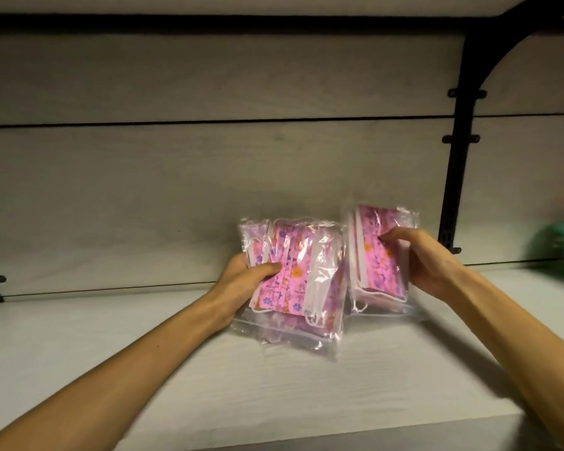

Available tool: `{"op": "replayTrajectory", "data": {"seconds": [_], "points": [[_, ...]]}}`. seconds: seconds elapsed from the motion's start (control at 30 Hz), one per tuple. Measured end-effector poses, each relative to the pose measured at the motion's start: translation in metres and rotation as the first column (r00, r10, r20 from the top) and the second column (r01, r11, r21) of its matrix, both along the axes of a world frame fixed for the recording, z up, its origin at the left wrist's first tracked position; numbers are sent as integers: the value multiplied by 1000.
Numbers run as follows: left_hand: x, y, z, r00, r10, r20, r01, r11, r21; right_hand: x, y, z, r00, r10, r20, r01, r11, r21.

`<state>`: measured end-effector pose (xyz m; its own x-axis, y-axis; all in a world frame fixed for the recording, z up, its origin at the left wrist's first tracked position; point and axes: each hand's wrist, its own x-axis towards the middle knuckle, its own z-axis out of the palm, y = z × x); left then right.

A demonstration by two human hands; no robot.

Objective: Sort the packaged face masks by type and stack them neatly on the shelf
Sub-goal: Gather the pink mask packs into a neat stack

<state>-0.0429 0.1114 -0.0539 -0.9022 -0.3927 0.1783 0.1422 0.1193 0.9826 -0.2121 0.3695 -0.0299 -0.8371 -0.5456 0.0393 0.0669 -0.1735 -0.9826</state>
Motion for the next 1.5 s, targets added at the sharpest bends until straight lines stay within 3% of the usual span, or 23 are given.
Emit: {"op": "replayTrajectory", "data": {"seconds": [0.23, 0.5, 0.73, 0.93, 1.1, 1.4, 1.5], "points": [[-2, -10, 1, 981, 158, -113, -160, 987, -13, 6, 7, 9, 992, 86, 90, -67, 978, -198], [-1, -24, 4, 908, 371, -195, -393, 915, -92, 18, 7, 18, 997, 77, 17, -71, 973, -219], [-2, 10, -4, 951, 184, -247, -195, 981, -23, 36, -30, -15, 994, 110, -20, -108, 991, 82], [-1, 18, -9, 965, 74, -252, -79, 997, -11, 39, -38, -21, 996, 76, 51, -76, 997, -3], [-2, 13, -5, 989, 14, -148, -8, 999, 46, 31, -36, -25, 998, 26, 66, -22, 998, -59], [-1, 10, -8, 982, 4, -190, -6, 1000, -8, 30, -36, -23, 973, 206, 108, -204, 979, -26], [-2, 9, -6, 984, 31, -173, -24, 999, 39, 31, -36, -21, 964, 238, 123, -237, 971, -24]]}}
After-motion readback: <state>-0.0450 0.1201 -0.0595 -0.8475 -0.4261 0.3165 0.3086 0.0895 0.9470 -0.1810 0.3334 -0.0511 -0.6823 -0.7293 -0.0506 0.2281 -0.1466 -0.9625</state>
